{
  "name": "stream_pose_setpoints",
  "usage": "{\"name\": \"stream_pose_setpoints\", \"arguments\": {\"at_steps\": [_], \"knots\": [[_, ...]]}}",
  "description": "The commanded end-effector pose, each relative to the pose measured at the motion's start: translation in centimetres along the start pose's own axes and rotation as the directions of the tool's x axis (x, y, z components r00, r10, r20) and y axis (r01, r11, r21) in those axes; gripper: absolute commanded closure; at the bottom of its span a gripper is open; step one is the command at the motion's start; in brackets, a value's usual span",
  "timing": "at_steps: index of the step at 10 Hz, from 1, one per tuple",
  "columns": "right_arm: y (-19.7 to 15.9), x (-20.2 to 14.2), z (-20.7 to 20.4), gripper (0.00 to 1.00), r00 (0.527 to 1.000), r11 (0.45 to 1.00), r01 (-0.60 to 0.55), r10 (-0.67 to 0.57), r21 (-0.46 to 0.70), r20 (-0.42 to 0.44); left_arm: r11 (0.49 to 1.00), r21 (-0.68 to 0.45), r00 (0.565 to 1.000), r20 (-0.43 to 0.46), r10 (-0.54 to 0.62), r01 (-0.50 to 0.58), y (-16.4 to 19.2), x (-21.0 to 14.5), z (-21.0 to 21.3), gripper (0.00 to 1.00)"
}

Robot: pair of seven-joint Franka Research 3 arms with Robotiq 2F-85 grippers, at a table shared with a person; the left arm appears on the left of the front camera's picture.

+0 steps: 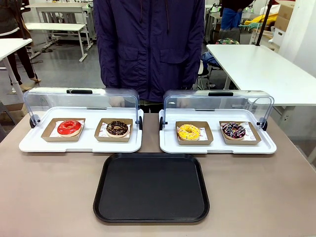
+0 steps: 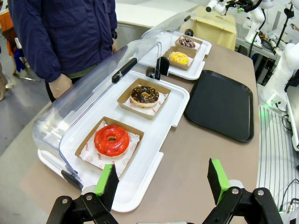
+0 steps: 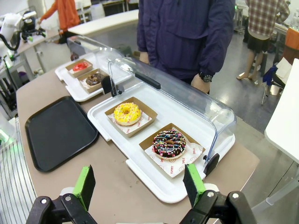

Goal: Move the third donut from the left to the tray.
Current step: Pick up the Paper togo box containing the Donut indicated by the person and place it on the Handle tray.

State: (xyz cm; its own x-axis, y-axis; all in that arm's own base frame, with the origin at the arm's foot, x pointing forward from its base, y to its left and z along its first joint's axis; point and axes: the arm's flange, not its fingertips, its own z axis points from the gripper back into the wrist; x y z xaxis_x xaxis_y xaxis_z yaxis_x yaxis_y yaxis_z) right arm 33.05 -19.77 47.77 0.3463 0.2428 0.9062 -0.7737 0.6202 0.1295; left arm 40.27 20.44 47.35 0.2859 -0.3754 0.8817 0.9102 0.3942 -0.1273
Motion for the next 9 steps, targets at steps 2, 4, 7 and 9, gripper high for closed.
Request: {"name": "stream_pose_setpoints", "arguments": {"at_steps": [2,4,7,9], "knots": [[-0.26,0.18,-0.08,0.0,0.999,1.0,-0.024,0.024,-0.005,0.027,1.0,-0.008,1.0,0.007,-0.013,0.013,-0.12,0.15,0.19,0.0],[-0.26,0.18,-0.08,0.0,0.999,1.0,-0.024,0.024,-0.005,0.027,1.0,-0.008,1.0,0.007,-0.013,0.013,-0.12,0.15,0.19,0.0],[-0.26,0.18,-0.08,0.0,0.999,1.0,-0.024,0.024,-0.005,0.027,1.0,-0.008,1.0,0.007,-0.013,0.013,-0.12,0.15,0.19,0.0],[-0.26,0.18,-0.08,0.0,0.999,1.0,-0.024,0.024,-0.005,0.027,1.0,-0.008,1.0,0.007,-0.013,0.013,-0.12,0.15,0.19,0.0]]}}
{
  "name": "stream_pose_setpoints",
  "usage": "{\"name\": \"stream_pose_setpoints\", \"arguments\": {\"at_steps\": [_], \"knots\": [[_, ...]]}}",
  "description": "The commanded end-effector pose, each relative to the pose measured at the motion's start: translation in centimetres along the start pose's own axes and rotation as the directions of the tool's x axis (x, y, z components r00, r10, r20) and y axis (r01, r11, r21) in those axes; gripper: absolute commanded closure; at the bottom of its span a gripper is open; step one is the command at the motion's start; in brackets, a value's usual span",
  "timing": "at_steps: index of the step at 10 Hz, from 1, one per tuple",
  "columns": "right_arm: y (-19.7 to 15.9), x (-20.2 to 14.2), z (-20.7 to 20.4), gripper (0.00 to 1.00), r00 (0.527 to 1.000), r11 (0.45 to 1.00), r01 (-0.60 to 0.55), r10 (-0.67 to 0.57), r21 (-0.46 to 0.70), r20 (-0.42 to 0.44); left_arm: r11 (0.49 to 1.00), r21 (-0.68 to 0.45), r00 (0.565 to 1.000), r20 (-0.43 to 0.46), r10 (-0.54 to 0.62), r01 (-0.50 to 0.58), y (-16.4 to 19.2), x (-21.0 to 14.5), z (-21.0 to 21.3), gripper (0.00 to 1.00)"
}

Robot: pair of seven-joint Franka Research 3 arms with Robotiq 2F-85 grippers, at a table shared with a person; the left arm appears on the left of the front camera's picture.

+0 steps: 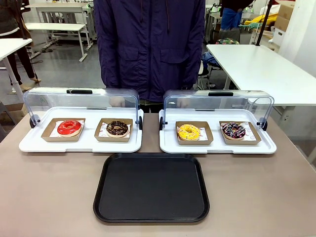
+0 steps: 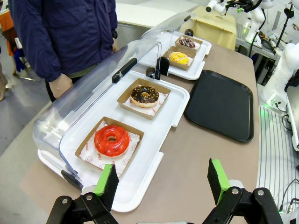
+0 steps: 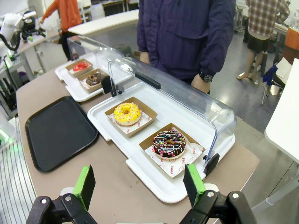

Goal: Move the third donut from the left to the tray.
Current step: Pick up the Paper togo box containing the Donut indicated by the person and place it on the Handle tray.

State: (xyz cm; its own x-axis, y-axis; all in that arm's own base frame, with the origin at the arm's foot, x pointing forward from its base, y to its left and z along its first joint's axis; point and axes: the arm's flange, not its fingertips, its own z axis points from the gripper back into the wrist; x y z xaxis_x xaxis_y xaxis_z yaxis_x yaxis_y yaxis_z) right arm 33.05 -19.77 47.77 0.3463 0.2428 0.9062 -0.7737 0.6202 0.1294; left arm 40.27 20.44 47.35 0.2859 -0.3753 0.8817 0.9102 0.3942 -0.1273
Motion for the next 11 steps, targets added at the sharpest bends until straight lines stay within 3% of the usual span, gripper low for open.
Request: {"name": "stream_pose_setpoints", "arguments": {"at_steps": [1,11], "knots": [[-0.26,0.18,-0.08,0.0,0.999,1.0,-0.024,0.024,-0.005,0.027,1.0,-0.008,1.0,0.007,-0.013,0.013,-0.12,0.15,0.19,0.0],[-0.26,0.18,-0.08,0.0,0.999,1.0,-0.024,0.024,-0.005,0.027,1.0,-0.008,1.0,0.007,-0.013,0.013,-0.12,0.15,0.19,0.0]]}}
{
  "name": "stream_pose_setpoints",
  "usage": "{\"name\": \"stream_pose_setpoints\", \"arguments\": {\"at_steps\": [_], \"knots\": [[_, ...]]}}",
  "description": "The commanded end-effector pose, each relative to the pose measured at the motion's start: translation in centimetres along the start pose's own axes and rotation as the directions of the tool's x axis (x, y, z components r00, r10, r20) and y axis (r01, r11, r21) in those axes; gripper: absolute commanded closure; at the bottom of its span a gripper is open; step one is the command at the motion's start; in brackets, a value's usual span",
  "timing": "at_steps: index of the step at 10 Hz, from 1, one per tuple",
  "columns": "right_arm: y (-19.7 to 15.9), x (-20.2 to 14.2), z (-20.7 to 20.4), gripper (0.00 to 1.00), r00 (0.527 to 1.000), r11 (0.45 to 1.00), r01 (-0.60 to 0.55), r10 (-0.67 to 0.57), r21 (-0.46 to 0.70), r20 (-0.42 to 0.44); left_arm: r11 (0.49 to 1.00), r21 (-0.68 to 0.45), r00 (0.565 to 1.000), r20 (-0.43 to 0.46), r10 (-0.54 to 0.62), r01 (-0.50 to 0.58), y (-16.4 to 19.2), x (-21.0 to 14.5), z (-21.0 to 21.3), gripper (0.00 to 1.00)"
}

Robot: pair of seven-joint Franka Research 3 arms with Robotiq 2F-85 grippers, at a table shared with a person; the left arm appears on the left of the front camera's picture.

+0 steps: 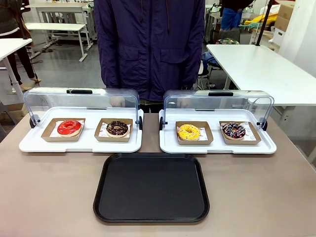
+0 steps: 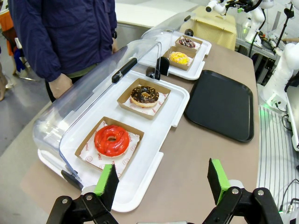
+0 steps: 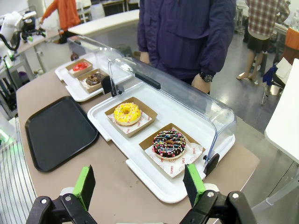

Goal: Move the third donut from the left to the tray.
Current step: Pick up the Paper togo box containing the Donut indicated by the person and place it on the Handle tray.

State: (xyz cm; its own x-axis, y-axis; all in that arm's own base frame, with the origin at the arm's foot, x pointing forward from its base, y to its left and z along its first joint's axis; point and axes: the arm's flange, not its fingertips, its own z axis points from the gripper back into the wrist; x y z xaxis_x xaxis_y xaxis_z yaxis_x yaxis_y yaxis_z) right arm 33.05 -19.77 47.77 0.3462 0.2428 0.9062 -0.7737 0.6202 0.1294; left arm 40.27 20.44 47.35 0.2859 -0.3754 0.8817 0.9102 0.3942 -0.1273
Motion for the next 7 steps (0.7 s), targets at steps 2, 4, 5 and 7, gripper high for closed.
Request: {"name": "stream_pose_setpoints", "arguments": {"at_steps": [2,4,5,7], "knots": [[-0.26,0.18,-0.08,0.0,0.999,1.0,-0.024,0.024,-0.005,0.027,1.0,-0.008,1.0,0.007,-0.013,0.013,-0.12,0.15,0.19,0.0],[-0.26,0.18,-0.08,0.0,0.999,1.0,-0.024,0.024,-0.005,0.027,1.0,-0.008,1.0,0.007,-0.013,0.013,-0.12,0.15,0.19,0.0],[-0.26,0.18,-0.08,0.0,0.999,1.0,-0.024,0.024,-0.005,0.027,1.0,-0.008,1.0,0.007,-0.013,0.013,-0.12,0.15,0.19,0.0],[-0.26,0.18,-0.08,0.0,0.999,1.0,-0.024,0.024,-0.005,0.027,1.0,-0.008,1.0,0.007,-0.013,0.013,-0.12,0.15,0.19,0.0]]}}
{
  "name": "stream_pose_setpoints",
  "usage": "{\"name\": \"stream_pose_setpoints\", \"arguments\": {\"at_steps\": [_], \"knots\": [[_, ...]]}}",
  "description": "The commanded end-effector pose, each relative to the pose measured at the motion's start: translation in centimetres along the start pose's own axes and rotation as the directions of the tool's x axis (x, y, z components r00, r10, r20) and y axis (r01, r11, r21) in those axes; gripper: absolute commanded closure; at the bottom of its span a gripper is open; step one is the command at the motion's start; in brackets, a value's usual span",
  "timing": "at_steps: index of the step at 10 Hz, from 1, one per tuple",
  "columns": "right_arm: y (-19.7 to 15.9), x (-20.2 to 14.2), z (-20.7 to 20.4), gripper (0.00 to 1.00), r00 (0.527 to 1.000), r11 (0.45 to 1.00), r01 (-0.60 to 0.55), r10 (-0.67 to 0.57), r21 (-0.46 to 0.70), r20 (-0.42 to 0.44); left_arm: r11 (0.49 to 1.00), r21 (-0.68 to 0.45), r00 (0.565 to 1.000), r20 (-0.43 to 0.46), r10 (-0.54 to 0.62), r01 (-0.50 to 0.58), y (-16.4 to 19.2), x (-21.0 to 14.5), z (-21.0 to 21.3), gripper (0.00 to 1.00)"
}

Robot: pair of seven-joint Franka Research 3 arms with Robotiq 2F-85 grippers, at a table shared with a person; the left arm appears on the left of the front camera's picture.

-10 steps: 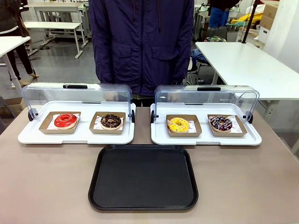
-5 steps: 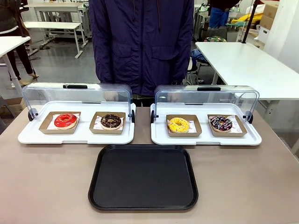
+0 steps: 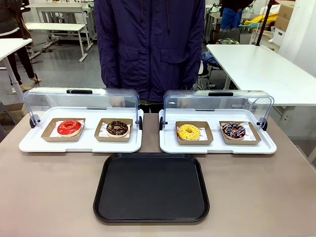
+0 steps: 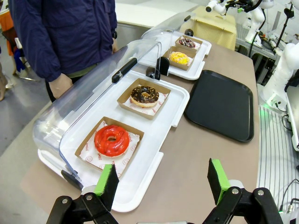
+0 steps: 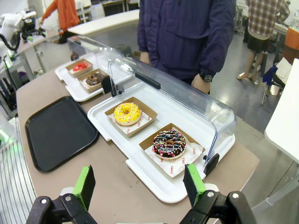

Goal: Move the third donut from the left to the tray.
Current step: Pick up the Paper togo box containing the Donut indicated by the person and place it on the Handle tray.

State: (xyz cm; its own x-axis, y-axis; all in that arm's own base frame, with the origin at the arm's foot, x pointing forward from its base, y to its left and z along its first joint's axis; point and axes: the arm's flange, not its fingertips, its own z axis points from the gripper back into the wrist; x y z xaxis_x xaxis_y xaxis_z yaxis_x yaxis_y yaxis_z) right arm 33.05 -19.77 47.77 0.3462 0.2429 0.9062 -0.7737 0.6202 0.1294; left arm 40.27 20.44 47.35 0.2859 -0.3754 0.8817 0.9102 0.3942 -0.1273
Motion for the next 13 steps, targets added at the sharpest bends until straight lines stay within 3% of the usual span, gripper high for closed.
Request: {"name": "stream_pose_setpoints", "arguments": {"at_steps": [1,13], "knots": [[-0.26,0.18,-0.08,0.0,0.999,1.0,-0.024,0.024,-0.005,0.027,1.0,-0.008,1.0,0.007,-0.013,0.013,-0.12,0.15,0.19,0.0],[-0.26,0.18,-0.08,0.0,0.999,1.0,-0.024,0.024,-0.005,0.027,1.0,-0.008,1.0,0.007,-0.013,0.013,-0.12,0.15,0.19,0.0]]}}
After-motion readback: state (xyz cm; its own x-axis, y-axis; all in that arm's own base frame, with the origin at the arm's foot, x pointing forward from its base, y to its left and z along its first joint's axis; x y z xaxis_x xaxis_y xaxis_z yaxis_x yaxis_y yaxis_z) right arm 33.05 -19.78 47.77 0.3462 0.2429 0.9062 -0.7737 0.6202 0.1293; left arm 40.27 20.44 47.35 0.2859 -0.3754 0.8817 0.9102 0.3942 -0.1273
